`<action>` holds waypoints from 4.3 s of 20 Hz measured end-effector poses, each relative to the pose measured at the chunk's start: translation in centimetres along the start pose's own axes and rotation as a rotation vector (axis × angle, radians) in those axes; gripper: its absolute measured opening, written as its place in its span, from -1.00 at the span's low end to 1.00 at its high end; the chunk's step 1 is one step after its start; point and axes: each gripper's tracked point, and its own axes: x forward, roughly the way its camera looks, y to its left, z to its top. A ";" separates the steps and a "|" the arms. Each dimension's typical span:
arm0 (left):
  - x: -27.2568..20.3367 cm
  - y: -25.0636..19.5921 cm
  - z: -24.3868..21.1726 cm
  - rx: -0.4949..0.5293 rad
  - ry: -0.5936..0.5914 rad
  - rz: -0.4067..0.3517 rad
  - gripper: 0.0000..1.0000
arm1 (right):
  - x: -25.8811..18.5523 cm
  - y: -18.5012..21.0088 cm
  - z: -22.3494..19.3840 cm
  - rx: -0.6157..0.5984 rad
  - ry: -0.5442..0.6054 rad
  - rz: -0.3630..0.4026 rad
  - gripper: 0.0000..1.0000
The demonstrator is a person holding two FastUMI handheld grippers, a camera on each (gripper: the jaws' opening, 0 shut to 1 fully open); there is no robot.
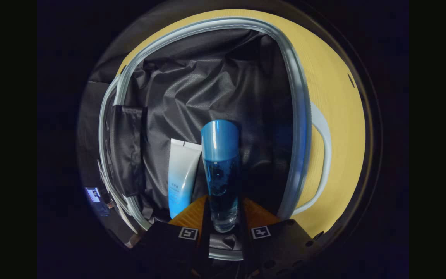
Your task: First open the suitcase, pack the skin care products into it, and then close the suitcase.
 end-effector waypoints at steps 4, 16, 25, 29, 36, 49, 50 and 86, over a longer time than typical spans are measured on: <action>0.4 0.3 0.2 0.004 0.006 0.003 0.90 | -0.5 -0.2 -0.1 -0.003 -0.019 -0.015 -0.25; 7.0 11.7 3.9 0.065 0.062 0.045 0.90 | -10.3 -2.7 -4.7 -0.106 -0.227 0.102 0.34; 18.2 27.4 8.7 0.008 0.159 0.142 0.90 | -22.6 -12.4 -6.5 -0.290 -0.820 -0.055 0.38; 21.8 30.8 9.5 -0.049 0.197 0.164 0.91 | -23.9 -14.3 -8.9 -0.295 -0.886 -0.083 0.38; 26.3 33.0 7.1 -0.048 0.317 0.217 0.82 | -24.5 -15.1 -9.3 -0.214 -0.889 -0.055 0.37; 22.2 27.2 14.9 -0.001 0.159 0.363 -0.66 | -26.3 -16.4 -10.8 -0.172 -1.005 0.011 0.40; 20.9 25.5 16.7 -0.001 0.114 0.362 -0.67 | -26.7 -16.7 -10.8 -0.164 -1.039 0.014 0.40; 30.9 -23.8 -6.2 0.481 -0.059 0.072 -0.72 | -32.7 -37.9 -20.9 0.059 -1.271 -0.382 0.40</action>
